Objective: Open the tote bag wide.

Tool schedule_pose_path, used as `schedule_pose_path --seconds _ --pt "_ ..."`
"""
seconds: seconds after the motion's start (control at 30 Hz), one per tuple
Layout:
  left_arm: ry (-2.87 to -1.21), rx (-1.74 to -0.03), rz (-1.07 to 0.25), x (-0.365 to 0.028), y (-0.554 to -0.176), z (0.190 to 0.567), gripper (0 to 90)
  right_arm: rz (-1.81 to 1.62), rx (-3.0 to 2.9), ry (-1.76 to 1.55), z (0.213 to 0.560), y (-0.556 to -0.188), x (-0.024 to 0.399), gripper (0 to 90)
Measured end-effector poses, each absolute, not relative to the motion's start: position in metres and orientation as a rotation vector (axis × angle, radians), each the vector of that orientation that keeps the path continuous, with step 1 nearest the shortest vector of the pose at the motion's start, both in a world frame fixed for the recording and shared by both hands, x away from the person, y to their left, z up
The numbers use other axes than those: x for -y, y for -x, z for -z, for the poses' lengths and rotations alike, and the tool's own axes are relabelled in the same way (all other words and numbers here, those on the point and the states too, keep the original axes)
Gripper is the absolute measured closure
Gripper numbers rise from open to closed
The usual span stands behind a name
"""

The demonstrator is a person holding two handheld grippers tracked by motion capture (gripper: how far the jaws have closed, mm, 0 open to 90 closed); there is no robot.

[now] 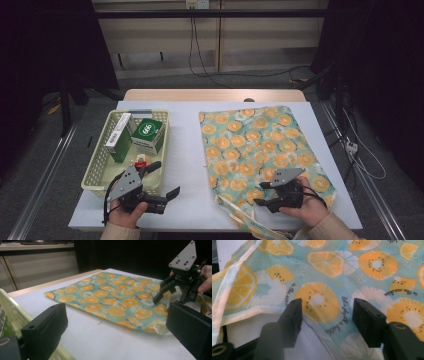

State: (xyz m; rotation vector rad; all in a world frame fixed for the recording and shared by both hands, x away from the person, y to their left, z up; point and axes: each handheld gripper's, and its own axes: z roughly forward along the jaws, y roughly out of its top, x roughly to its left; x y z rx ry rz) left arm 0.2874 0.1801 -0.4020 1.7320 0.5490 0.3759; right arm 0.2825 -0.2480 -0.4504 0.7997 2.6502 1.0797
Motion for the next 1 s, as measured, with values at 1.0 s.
schedule_pose_path --seconds 1.0 --pt "-1.733 -0.539 -0.374 -0.179 -0.286 0.402 3.4 -1.232 -2.618 -0.829 0.44 -0.307 0.237 75.5"
